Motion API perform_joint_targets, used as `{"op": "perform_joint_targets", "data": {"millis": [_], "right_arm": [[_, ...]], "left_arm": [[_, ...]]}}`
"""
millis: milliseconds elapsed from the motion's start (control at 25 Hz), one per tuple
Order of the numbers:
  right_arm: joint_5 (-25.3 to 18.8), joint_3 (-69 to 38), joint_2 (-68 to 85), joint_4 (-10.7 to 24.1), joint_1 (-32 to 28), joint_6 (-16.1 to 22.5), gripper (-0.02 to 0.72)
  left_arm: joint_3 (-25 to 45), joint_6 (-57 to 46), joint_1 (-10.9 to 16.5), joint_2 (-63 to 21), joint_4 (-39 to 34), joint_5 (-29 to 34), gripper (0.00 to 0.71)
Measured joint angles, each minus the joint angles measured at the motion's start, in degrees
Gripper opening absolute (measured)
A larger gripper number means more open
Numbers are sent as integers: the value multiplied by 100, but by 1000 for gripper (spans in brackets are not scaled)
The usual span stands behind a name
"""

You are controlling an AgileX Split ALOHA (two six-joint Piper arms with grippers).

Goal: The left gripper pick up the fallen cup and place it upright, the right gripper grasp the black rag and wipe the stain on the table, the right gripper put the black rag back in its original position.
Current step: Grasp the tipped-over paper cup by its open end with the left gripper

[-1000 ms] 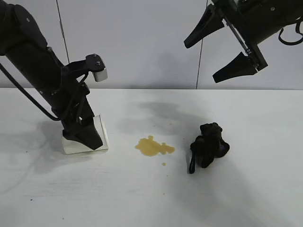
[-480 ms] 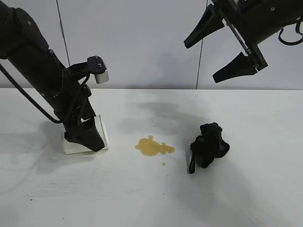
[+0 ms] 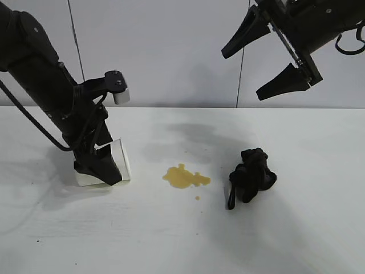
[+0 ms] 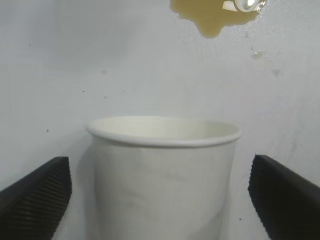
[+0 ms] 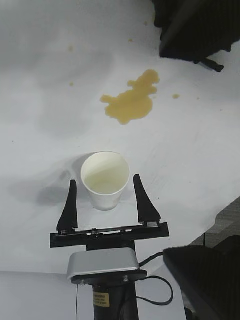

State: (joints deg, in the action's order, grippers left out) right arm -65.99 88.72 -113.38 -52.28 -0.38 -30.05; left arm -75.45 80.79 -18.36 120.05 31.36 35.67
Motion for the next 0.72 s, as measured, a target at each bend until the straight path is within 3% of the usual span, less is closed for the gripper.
{"op": "perform_joint_targets", "data": {"millis": [280, 480, 720], "right_arm": [[0, 0, 0, 14, 0, 0, 696], [0, 0, 0, 25, 0, 0, 696], [0, 0, 0, 25, 0, 0, 696]], "left_arm": [[0, -176, 0, 0, -182, -13, 667], [0, -205, 0, 0, -182, -13, 459], [-19, -210, 0, 0, -161, -13, 417]]}}
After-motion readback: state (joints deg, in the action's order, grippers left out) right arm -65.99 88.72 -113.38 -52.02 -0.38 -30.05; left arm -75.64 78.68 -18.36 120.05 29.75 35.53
